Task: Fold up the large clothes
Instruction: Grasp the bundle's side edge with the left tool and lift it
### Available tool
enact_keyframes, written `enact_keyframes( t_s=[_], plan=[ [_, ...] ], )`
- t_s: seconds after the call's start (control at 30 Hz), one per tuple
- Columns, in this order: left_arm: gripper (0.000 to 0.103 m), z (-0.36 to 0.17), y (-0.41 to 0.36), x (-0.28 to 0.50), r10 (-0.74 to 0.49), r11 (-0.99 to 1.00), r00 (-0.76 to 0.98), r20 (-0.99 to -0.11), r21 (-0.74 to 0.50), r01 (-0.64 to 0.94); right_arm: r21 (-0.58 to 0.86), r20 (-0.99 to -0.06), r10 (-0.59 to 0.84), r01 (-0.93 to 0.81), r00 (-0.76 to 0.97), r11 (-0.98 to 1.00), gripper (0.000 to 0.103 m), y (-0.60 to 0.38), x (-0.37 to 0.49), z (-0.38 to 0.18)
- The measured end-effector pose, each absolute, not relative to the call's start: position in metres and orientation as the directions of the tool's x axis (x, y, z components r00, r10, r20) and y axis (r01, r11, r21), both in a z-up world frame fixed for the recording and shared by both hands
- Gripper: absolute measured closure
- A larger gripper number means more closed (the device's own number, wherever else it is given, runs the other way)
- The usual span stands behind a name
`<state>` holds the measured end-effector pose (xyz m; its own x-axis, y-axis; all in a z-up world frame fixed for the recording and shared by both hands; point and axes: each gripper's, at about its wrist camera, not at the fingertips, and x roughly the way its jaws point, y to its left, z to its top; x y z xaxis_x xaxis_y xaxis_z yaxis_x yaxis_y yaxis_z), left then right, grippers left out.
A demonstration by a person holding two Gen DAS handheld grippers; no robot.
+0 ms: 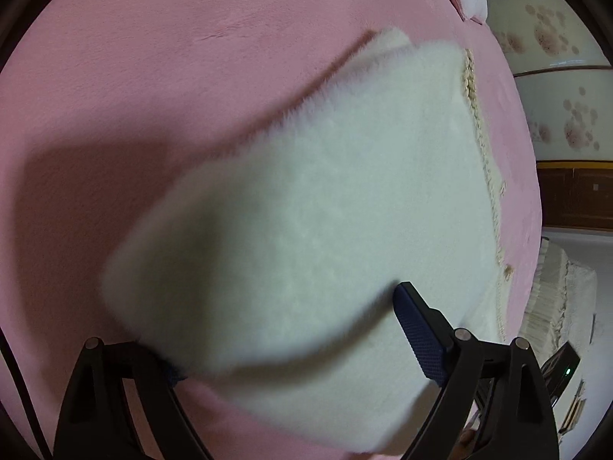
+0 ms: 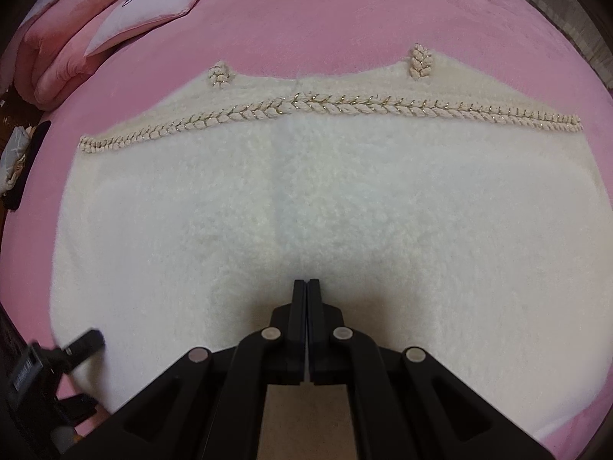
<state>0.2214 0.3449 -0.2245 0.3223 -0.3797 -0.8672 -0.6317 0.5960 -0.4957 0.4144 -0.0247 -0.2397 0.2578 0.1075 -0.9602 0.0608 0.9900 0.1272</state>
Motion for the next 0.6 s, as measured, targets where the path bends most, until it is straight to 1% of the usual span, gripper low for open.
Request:
enact_keyframes(
  t_s=[0.1,0.17,0.23,0.37,0.43,0.6],
  plan=[
    [0.014,-0.22,0.336,0.227,-0.329,0.616,0.349,-0.878,-0.479,-0.625,0.137,-0.958,0.114,0.069,0.262,0.988,0.103,-0.023,0.413,-0.241],
    [0.022,-0.21,0.327,0.221,-0.261,0.671,0.367,-0.893,-0.441,-0.596,0.141,-0.957,0.119,0.066,0.265,0.988,0.103,-0.024,0.411,-0.24],
    [0.04,-0.197,0.314,0.22,-0.196,0.719,0.405,-0.893,-0.411,-0.561,0.143,-0.956,0.122,0.063,0.267,0.988,0.103,-0.021,0.41,-0.24],
    [0.06,-0.177,0.308,0.208,-0.135,0.735,0.46,-0.878,-0.4,-0.547,0.149,-0.954,0.13,0.052,0.27,0.987,0.103,-0.022,0.409,-0.24],
    [0.066,-0.17,0.306,0.206,-0.13,0.728,0.479,-0.868,-0.411,-0.548,0.157,-0.952,0.138,0.048,0.272,0.986,0.103,-0.025,0.41,-0.24],
    [0.071,-0.141,0.285,0.207,-0.085,0.791,0.503,-0.86,-0.366,-0.491,0.179,-0.946,0.159,0.047,0.283,0.983,0.103,-0.033,0.407,-0.239]
  ],
)
